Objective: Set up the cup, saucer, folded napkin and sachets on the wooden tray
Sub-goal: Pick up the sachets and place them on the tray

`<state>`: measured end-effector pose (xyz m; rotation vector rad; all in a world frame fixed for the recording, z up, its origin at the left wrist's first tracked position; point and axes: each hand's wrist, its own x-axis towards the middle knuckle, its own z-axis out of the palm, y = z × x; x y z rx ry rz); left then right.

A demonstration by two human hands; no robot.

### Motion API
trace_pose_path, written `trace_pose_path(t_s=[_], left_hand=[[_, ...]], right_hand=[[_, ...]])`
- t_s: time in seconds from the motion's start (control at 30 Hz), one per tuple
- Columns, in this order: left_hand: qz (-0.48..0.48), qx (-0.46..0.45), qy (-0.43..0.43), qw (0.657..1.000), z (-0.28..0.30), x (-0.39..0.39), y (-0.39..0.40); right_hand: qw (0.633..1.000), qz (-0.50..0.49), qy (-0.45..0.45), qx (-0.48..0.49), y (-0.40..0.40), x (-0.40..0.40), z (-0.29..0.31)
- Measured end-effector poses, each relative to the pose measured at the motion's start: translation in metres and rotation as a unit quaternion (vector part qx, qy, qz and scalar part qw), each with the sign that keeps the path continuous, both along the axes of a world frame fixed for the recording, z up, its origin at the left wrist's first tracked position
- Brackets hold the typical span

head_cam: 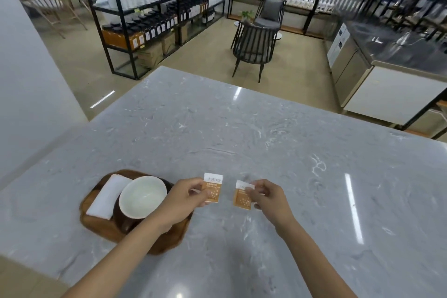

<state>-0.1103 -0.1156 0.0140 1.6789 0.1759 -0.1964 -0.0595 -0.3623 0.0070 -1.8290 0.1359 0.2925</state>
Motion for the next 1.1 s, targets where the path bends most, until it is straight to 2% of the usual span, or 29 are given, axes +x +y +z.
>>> trace_pose_path(t_s=[0.1, 0.23, 0.43, 0.57, 0.73, 0.83, 0.93, 1.1], left_hand=[[0.024, -0.033, -0.010, 0.999, -0.004, -0.011, -0.010], [0.034, -0.052, -0.022, 0.998, -0.007, -0.025, -0.026], [0.042, -0.098, -0.039, 0.994, -0.005, -0.045, -0.043], [0.044, -0.133, -0.045, 0.989, -0.005, -0.059, -0.047], [0.068, -0.161, -0.044, 0.984, -0.011, -0.079, -0.046], [0.104, -0.174, -0.039, 0.979, -0.017, -0.093, -0.044], [0.174, -0.149, -0.033, 0.973, -0.026, -0.104, -0.041], [0.295, -0.178, -0.008, 0.939, -0.040, -0.119, -0.035]], right_hand=[[0.997, 0.020, 0.013, 0.077, -0.009, -0.019, 0.022], [0.992, 0.044, 0.016, 0.116, -0.009, -0.038, 0.037], [0.993, 0.029, 0.022, 0.113, -0.003, -0.053, 0.035], [0.989, 0.062, 0.034, 0.130, 0.000, -0.062, 0.029], [0.986, 0.057, 0.042, 0.151, 0.013, -0.073, 0.019], [0.986, 0.063, 0.046, 0.148, 0.022, -0.079, 0.011], [0.985, 0.078, 0.061, 0.144, 0.032, -0.084, 0.003], [0.980, 0.095, 0.094, 0.148, 0.049, -0.090, -0.008]])
